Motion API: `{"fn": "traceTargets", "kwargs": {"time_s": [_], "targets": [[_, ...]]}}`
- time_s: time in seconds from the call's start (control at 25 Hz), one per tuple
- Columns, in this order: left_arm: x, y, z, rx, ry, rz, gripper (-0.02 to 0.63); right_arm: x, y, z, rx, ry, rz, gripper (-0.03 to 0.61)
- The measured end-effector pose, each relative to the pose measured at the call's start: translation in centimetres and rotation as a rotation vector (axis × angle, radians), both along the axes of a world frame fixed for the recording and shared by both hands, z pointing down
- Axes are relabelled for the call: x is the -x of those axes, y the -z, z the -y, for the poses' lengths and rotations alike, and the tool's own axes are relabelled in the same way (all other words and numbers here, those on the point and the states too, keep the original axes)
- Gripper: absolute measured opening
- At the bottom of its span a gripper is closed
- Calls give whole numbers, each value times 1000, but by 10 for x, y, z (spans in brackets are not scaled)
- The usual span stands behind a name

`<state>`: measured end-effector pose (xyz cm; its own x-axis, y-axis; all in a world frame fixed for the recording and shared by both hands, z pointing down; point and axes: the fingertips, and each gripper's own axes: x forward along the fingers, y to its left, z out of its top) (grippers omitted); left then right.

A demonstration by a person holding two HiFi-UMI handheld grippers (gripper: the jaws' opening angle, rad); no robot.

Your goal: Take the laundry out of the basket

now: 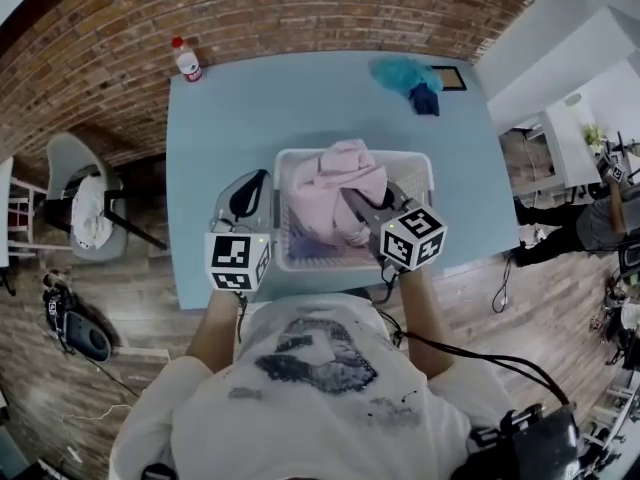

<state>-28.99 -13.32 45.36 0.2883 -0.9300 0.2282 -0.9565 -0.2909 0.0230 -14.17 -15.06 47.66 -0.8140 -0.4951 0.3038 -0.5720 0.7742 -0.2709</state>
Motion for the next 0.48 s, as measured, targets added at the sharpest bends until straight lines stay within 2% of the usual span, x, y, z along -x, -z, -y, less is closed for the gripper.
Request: {"fn": "traceTargets", "kwargs": {"time_s": [0.16, 0.48], "targets": [[1, 9, 1, -22, -22, -5, -9, -6, 31, 1, -42, -92, 35, 87], [-6, 34, 4, -83, -55, -30, -9, -16, 105, -2, -130, -175, 134, 84]]}}
